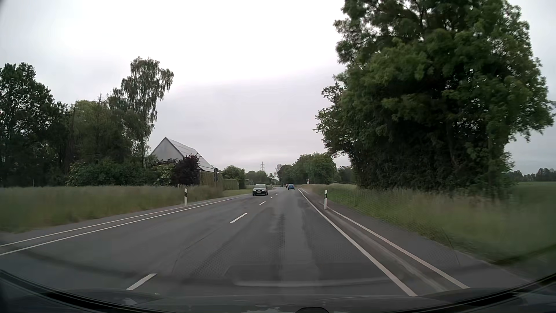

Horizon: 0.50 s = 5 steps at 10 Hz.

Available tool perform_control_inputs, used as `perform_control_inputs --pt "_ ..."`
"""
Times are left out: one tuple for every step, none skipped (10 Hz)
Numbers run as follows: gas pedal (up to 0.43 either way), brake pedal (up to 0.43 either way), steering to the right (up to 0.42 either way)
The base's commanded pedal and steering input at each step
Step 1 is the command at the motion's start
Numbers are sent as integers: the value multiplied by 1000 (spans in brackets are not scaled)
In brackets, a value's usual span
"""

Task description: Follow the waypoints while adhering to traffic rules and regulations

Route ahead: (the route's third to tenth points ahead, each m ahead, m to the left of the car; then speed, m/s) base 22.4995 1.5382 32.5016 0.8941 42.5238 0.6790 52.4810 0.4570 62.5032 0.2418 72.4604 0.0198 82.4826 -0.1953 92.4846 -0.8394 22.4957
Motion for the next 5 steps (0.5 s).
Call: perform_control_inputs --pt "268 0 1" --pt "268 0 1" --pt "268 0 1" --pt "268 0 1" --pt "268 0 1"
